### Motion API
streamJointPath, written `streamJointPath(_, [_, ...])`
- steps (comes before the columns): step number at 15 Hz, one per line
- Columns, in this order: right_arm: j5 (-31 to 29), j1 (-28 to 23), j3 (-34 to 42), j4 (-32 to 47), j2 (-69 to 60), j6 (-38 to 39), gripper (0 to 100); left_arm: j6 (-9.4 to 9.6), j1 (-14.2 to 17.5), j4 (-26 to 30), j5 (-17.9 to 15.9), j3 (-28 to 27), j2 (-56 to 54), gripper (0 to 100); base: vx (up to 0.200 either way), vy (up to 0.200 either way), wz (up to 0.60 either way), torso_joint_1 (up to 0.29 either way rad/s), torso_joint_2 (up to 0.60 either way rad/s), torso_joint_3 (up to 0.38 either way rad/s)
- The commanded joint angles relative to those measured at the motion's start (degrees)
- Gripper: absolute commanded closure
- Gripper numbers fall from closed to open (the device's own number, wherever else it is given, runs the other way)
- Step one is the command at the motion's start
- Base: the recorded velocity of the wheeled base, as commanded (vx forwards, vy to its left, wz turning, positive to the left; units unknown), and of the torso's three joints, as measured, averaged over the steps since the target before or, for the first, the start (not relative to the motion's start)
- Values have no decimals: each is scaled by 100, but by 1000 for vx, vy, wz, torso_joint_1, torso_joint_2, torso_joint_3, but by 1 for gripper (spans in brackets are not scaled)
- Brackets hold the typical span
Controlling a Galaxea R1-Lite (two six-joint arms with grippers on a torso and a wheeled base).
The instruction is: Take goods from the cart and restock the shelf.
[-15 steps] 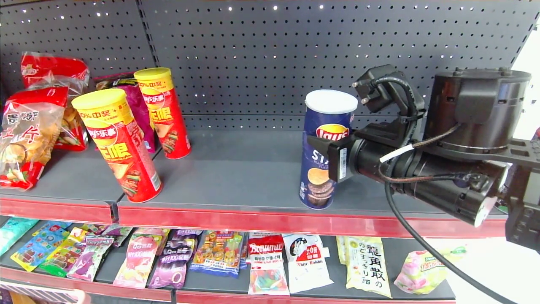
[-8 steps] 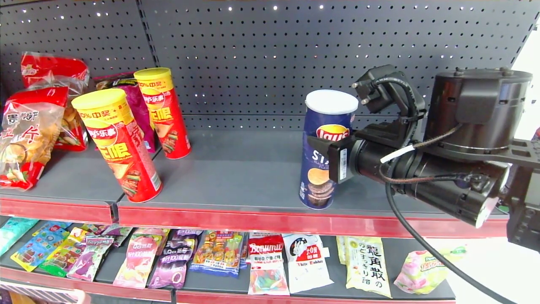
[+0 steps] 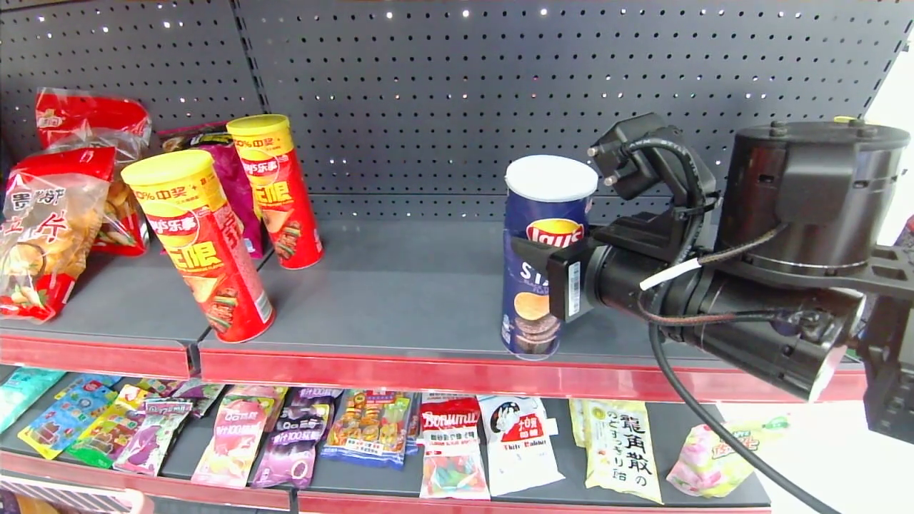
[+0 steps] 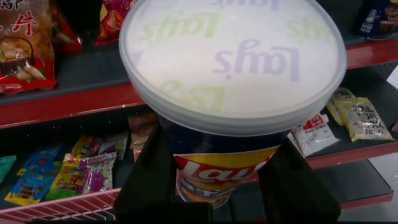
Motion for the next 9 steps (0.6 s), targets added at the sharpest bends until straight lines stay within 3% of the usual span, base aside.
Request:
streamJointPath(1, [-15, 6, -3, -1, 15, -4, 100, 1, 1, 1, 0, 1, -33, 100, 0, 0, 0, 0, 0, 0])
streamJointPath(3, [-103, 6, 6, 8, 33, -4, 100, 1, 1, 1, 0, 10, -24, 100, 0, 0, 0, 0, 0, 0])
streamJointPath(4, [-155, 6, 23, 8, 42, -4, 0, 1, 1, 1, 0, 27, -33, 100, 0, 0, 0, 0, 0, 0])
streamJointPath(9, [-164, 6, 32, 8, -11, -4, 0, 1, 1, 1, -8, 80, -42, 100, 0, 0, 0, 0, 0, 0])
